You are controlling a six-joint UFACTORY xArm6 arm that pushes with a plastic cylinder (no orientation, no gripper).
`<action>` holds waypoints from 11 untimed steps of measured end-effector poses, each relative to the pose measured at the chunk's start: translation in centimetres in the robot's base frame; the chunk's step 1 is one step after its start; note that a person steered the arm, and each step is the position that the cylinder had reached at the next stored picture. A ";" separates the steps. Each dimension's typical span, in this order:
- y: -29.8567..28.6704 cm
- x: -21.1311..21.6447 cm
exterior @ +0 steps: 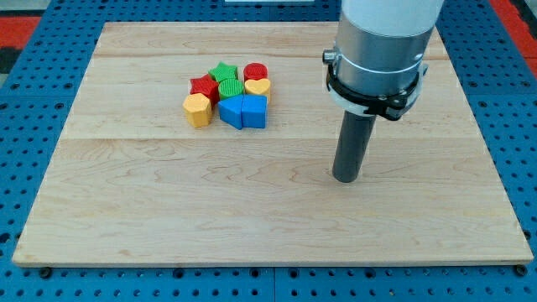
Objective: Push the green star into the red star
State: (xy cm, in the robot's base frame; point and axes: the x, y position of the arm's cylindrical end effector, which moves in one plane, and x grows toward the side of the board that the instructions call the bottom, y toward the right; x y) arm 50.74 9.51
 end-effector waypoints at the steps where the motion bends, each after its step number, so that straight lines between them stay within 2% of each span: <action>1: 0.1 0.0; 2: 0.9 0.5; 3: 3.0 -0.7; 5: 3.9 -14.8; 6: 2.6 -19.8; 8: -10.4 -20.4; 9: -17.5 -17.7; 10: -20.0 -16.6; 11: -20.0 -15.1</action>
